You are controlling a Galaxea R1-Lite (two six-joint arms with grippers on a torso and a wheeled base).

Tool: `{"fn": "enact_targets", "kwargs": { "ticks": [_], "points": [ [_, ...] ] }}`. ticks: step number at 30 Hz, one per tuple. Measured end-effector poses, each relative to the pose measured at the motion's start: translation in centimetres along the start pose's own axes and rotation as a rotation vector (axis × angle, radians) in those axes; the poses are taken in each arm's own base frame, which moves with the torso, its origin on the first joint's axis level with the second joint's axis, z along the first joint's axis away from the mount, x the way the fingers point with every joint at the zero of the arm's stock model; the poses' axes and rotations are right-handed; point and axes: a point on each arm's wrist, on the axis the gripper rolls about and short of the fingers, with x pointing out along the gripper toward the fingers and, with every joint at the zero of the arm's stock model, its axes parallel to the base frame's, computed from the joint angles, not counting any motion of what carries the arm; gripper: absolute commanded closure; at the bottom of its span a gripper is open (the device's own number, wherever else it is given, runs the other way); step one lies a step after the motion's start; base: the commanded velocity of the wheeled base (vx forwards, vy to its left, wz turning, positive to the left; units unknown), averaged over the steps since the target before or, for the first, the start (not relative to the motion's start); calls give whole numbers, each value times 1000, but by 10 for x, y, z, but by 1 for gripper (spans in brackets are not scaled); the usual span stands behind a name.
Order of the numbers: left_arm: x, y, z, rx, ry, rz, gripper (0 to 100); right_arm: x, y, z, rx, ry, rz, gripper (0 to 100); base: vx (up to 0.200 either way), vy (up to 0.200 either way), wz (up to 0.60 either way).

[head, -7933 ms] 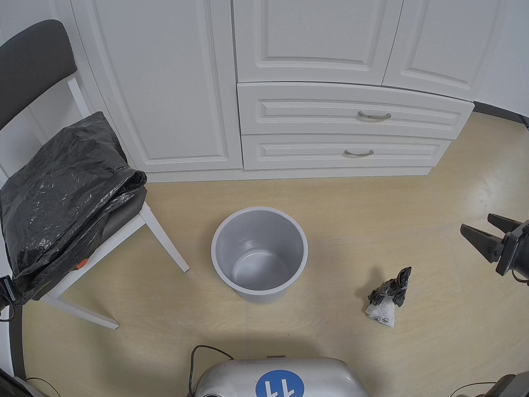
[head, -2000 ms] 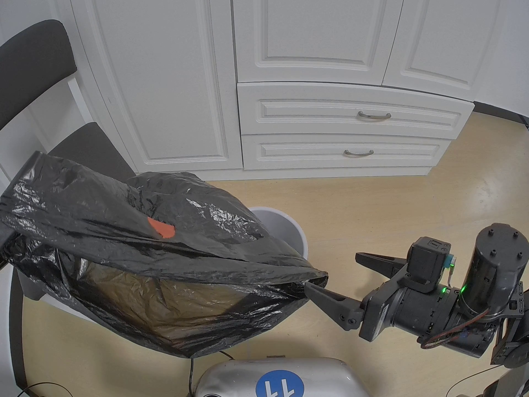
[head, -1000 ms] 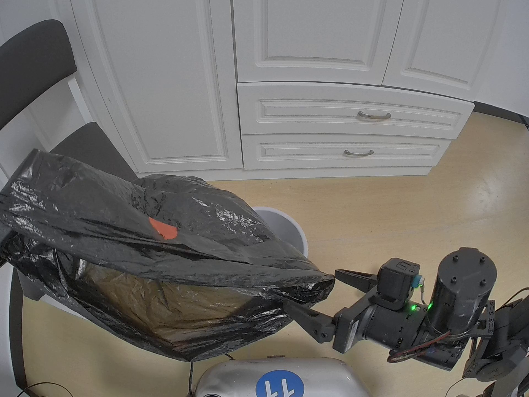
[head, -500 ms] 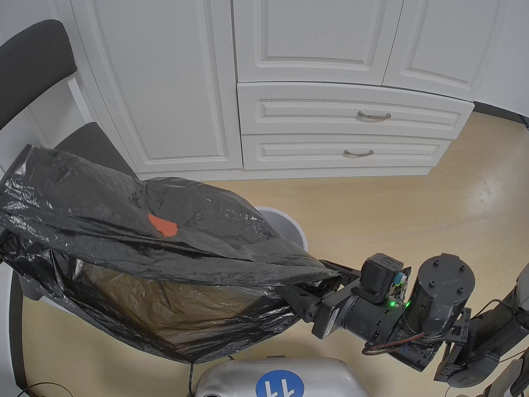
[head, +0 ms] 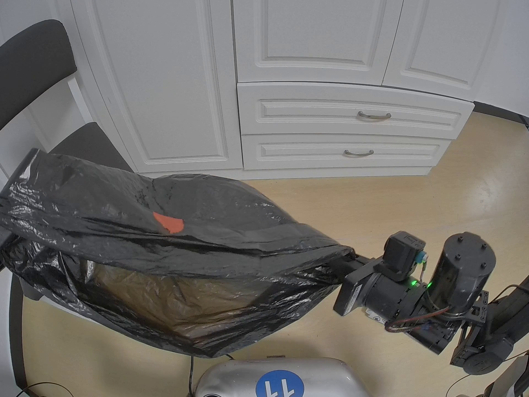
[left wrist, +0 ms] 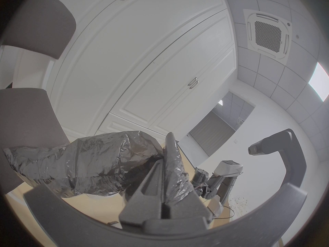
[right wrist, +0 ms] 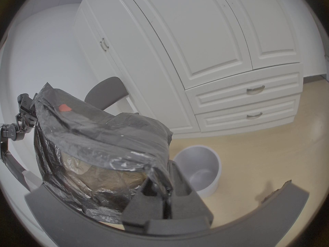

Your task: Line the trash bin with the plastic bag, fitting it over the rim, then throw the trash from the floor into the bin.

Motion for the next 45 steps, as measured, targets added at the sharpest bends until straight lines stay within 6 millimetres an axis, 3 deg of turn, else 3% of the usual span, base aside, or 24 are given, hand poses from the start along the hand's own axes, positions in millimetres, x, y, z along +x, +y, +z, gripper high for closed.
{"fn": "enact_targets", "kwargs": {
  "ticks": [4, 12, 17, 22, 35, 45],
  "points": [
    [3, 0, -2, -18, 26, -24, 100, -9, -8, 12, -35, 14, -36, 100, 0, 0, 0],
    [16, 7, -9, -66, 90, -36, 100, -44, -17, 35, -99, 207, -100, 100, 0, 0, 0],
    [36, 18, -14, -101, 90, 91, 100, -69, -18, 51, -115, 266, -105, 100, 0, 0, 0],
    [60, 25, -22, -110, 90, 232, 100, -82, -16, 68, -104, 209, -86, 100, 0, 0, 0],
    [111, 38, -54, -109, 270, 261, 100, -92, -15, 81, -94, 155, -74, 100, 0, 0, 0],
    [149, 52, -72, -156, 277, 253, 100, -92, -25, 82, -102, 174, -134, 100, 0, 0, 0]
  ]
}}
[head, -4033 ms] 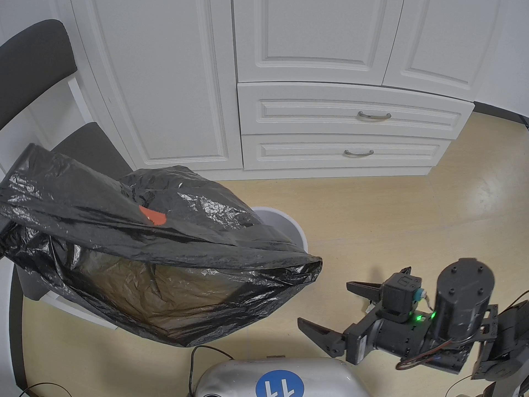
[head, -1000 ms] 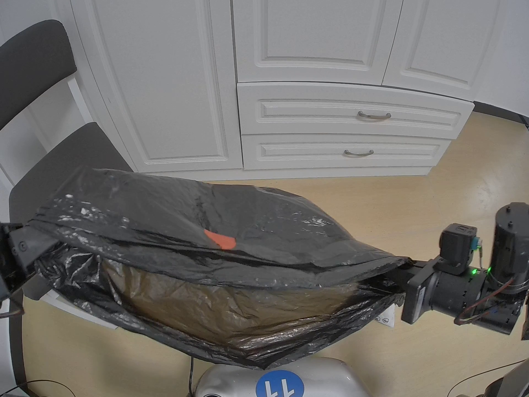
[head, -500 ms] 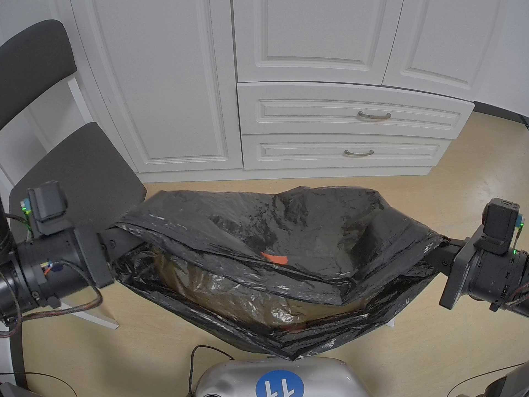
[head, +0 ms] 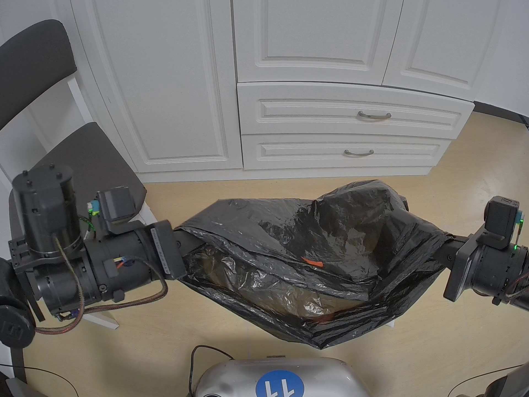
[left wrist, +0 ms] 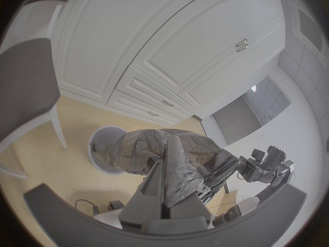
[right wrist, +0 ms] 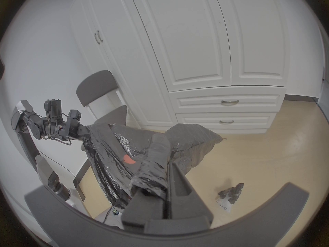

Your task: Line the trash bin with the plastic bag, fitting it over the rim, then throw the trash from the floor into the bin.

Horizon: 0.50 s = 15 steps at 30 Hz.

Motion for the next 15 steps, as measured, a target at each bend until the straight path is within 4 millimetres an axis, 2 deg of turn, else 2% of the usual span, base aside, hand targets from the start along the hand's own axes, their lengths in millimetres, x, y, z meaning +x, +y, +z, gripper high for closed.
{"fn": "enact_targets", "kwargs": {
  "ticks": [8, 15],
  "points": [
    [30, 11, -15, -40, 60, 27, 100, 6, -1, -2, 2, 44, 22, 100, 0, 0, 0],
    [58, 30, -28, -45, 42, 47, 100, 28, 4, -10, 3, 84, 68, 100, 0, 0, 0]
  ]
}}
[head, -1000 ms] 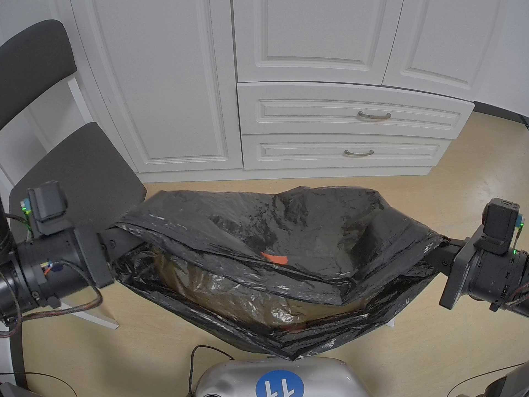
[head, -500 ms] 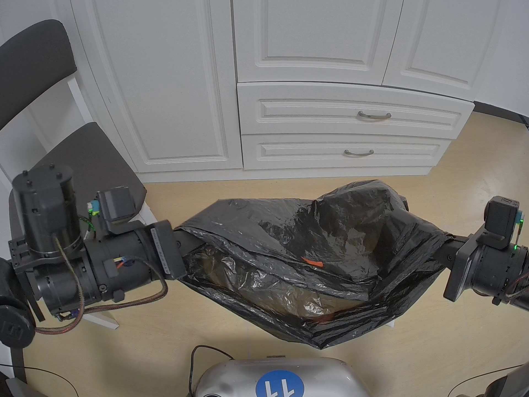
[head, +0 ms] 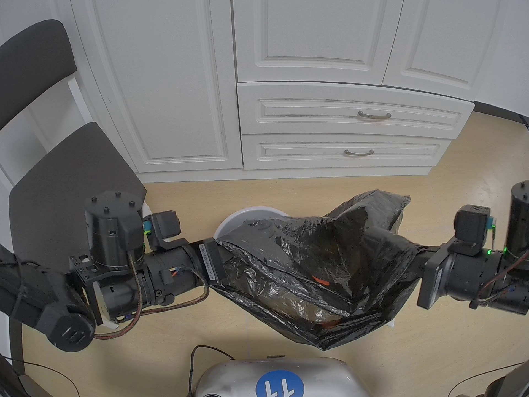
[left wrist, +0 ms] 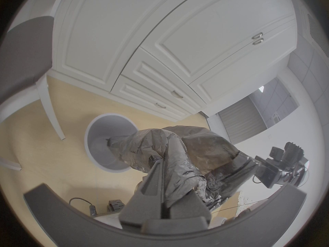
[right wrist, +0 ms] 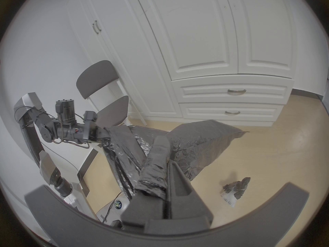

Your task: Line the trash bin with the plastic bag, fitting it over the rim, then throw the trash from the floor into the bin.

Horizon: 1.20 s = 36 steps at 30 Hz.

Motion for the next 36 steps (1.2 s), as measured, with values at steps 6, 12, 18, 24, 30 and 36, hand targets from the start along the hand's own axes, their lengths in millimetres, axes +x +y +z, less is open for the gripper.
{"fn": "enact_targets", "kwargs": {
  "ticks": [6, 12, 18, 24, 30, 36],
  "points": [
    [14, 19, -13, -15, 35, 53, 100, 30, 7, -7, -8, 49, 66, 100, 0, 0, 0],
    [19, 35, -23, -25, 54, 85, 100, 76, 21, -18, -3, 92, 116, 100, 0, 0, 0],
    [26, 46, -26, -20, -20, 55, 100, 122, 38, -31, 78, 63, 157, 100, 0, 0, 0],
    [37, 57, -24, -5, -149, -4, 100, 147, 47, -40, 141, 54, 168, 100, 0, 0, 0],
    [40, 72, -30, -3, -143, 12, 100, 157, 50, -34, 179, 9, 137, 100, 0, 0, 0],
    [29, 81, -36, 20, -76, -4, 100, 158, 51, -26, 192, -31, 116, 100, 0, 0, 0]
  ]
}}
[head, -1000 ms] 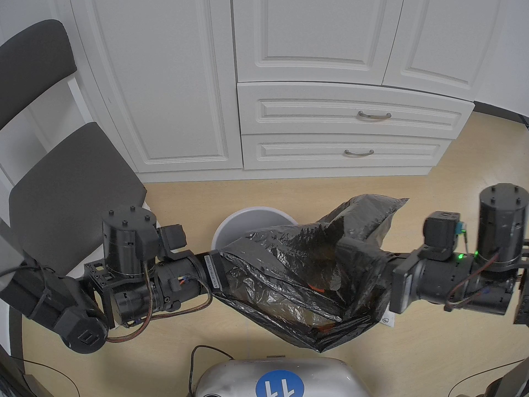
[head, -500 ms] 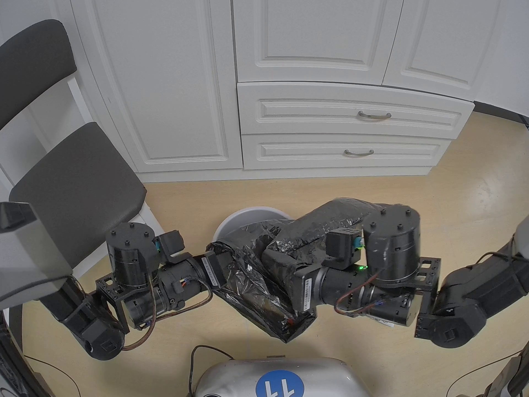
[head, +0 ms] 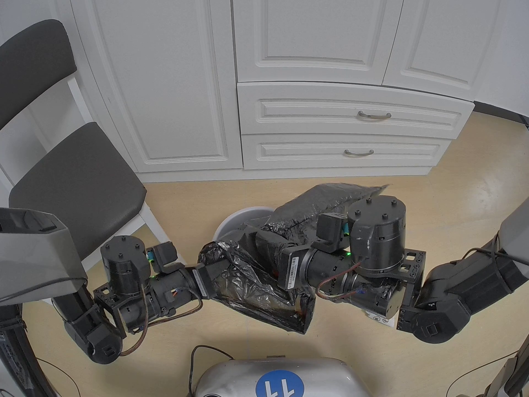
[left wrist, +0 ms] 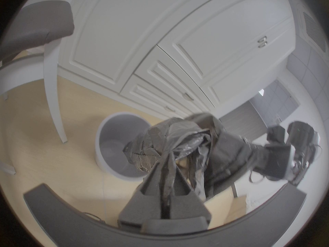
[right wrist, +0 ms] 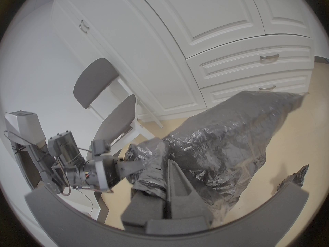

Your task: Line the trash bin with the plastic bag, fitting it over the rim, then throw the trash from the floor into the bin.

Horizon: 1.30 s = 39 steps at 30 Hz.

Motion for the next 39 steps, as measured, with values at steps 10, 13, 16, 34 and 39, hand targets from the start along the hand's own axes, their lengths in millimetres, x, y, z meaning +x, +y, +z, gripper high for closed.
{"fn": "enact_targets", "kwargs": {
  "ticks": [10, 13, 16, 34, 39],
  "points": [
    [-21, 5, -13, 23, 116, -78, 0, 16, 6, -1, 19, -43, -78, 100, 0, 0, 0],
    [-20, 4, -16, 27, 115, -89, 0, 20, 8, -3, 22, -40, -79, 100, 0, 0, 0],
    [-21, 4, -20, 30, 123, -93, 0, 22, 9, -5, 25, -35, -77, 100, 0, 0, 0],
    [-17, -4, -40, 76, 188, -100, 0, 32, 30, -11, 75, 9, -135, 100, 0, 0, 0],
    [-10, -9, -45, 82, 162, -56, 0, 37, 45, -7, 137, 31, -181, 100, 0, 0, 0]
  ]
}}
